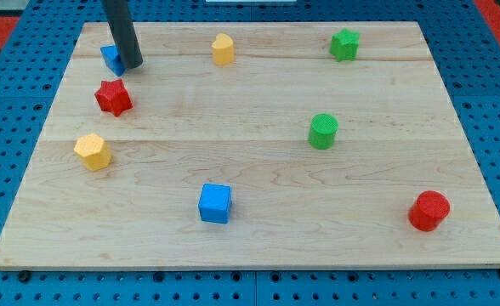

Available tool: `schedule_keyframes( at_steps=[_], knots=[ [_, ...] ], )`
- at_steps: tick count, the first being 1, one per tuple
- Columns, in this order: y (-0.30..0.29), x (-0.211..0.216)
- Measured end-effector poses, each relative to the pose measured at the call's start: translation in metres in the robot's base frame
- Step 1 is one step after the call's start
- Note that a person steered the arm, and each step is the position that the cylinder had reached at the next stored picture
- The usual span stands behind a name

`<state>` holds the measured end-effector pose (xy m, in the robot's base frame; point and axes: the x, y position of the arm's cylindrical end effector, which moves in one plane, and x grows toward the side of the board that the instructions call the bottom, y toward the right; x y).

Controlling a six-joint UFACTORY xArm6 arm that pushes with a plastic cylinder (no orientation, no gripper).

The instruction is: Move the blue triangle to the green star

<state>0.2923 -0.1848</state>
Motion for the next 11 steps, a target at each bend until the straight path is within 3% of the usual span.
schedule_keyframes(
  at_steps=[2,4,9,11],
  knots=[
    [0.057,0.051],
    [0.080,0.070],
    [0.100,0.070],
    [0.095,0.018]
  ],
)
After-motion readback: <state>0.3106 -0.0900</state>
